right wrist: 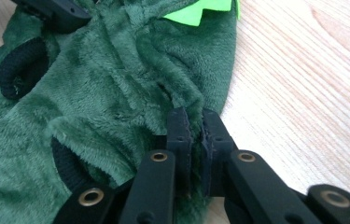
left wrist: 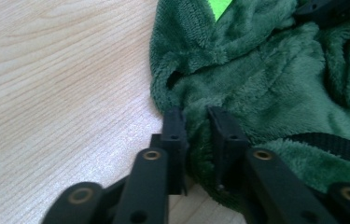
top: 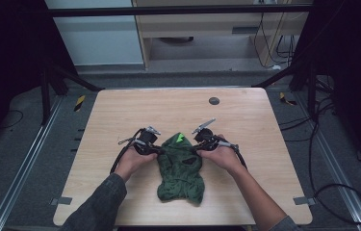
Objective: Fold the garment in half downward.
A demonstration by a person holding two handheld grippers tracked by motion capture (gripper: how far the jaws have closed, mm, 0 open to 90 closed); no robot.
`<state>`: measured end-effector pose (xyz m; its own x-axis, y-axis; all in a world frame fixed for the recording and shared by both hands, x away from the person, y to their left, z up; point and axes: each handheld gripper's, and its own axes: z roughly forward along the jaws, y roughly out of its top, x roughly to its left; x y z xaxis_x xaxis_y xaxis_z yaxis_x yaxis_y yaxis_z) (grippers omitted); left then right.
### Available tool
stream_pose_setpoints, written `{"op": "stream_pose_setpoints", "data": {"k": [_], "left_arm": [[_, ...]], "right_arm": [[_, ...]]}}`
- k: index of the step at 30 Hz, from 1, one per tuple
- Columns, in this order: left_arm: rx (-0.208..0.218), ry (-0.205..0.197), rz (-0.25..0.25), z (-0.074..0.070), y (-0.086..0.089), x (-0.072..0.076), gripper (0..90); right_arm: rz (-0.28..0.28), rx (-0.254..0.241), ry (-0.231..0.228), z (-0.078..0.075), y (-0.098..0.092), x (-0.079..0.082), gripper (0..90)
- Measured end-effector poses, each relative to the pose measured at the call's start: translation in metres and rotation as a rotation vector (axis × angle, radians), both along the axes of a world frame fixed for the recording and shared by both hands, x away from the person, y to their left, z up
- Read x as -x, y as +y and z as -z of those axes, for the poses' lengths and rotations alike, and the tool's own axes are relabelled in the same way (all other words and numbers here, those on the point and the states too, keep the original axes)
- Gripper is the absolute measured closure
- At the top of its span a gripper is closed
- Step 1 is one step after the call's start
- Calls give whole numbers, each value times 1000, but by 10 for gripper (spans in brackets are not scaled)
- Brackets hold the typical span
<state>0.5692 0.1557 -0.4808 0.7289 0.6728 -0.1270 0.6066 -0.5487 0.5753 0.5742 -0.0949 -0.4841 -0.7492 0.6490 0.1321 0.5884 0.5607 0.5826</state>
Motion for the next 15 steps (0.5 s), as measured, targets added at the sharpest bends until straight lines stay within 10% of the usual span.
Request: {"op": "stream_pose_setpoints", "data": {"k": [15], "left_arm": [[-7,-81,9,-34,0,-5,813]], "right_arm": [[6,-16,-77,-39,-8,-8,849]]}}
